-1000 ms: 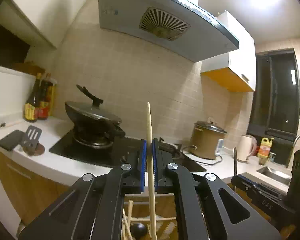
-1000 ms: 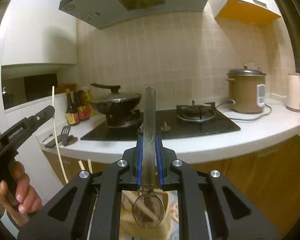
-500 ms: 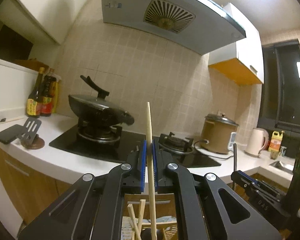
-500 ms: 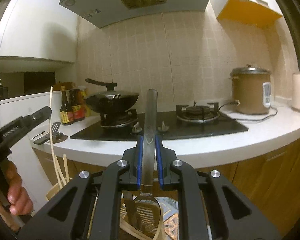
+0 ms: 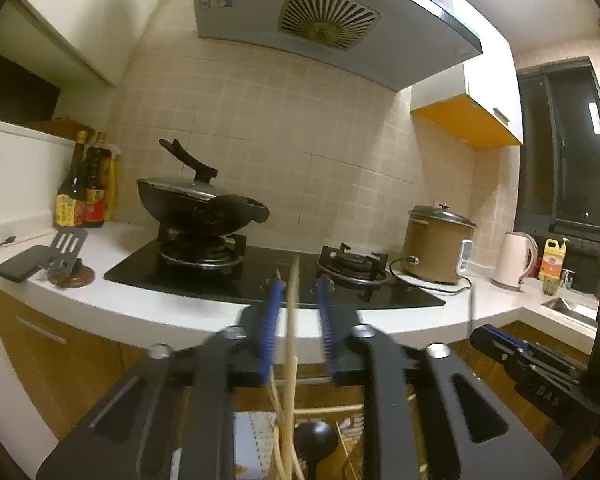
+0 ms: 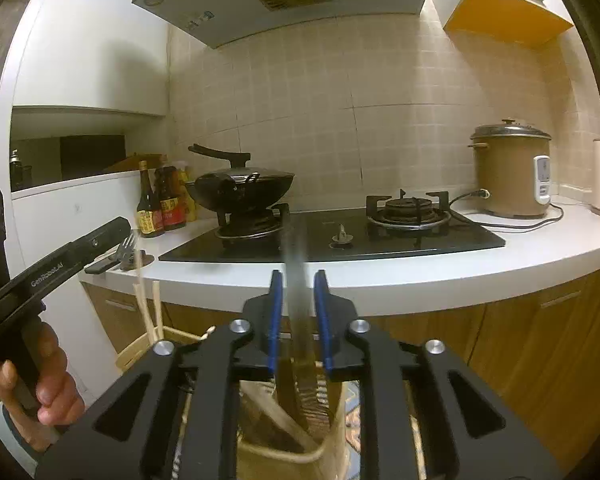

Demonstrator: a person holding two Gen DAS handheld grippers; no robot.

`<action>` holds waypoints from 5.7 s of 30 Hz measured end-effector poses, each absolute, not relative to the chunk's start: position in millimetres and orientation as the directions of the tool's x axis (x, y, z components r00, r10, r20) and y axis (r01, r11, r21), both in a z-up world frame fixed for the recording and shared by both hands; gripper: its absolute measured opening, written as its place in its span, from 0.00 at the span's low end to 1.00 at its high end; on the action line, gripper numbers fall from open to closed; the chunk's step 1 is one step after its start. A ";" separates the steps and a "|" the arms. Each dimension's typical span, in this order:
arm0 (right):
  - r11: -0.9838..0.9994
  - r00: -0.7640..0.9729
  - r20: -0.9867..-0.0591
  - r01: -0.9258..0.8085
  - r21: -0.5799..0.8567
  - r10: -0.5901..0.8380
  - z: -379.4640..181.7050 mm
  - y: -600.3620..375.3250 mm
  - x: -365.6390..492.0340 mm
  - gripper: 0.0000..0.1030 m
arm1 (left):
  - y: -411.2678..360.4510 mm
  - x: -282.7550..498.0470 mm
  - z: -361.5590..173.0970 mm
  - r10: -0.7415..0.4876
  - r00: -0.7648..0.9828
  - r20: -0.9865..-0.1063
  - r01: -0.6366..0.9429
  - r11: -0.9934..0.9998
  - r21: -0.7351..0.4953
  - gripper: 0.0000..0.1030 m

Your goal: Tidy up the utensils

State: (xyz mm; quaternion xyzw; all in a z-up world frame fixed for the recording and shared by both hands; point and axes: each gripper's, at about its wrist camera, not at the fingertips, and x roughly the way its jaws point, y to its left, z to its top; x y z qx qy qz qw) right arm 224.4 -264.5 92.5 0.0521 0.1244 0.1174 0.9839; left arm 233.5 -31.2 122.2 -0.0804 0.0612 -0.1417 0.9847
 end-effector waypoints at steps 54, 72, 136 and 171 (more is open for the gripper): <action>0.997 0.966 -0.255 -0.008 0.072 0.027 40.3 -229.6 64.2 0.83 | -23.2 88.3 30.6 -0.060 0.953 -0.298 0.042 0.997 -0.065 0.92; 0.994 0.968 -0.250 0.009 0.109 0.018 40.6 -238.7 61.2 0.87 | -28.7 88.6 27.5 -0.072 0.949 -0.308 0.059 0.997 -0.051 0.92; 0.997 0.966 -0.259 -0.001 0.078 0.021 39.6 -230.7 62.1 0.89 | -31.5 85.2 31.4 -0.059 0.952 -0.301 0.053 0.998 -0.030 0.92; 0.997 0.964 -0.264 -0.003 0.077 0.023 39.5 -230.3 62.5 0.91 | -27.0 83.9 32.1 -0.046 0.956 -0.291 0.029 0.998 -0.062 0.93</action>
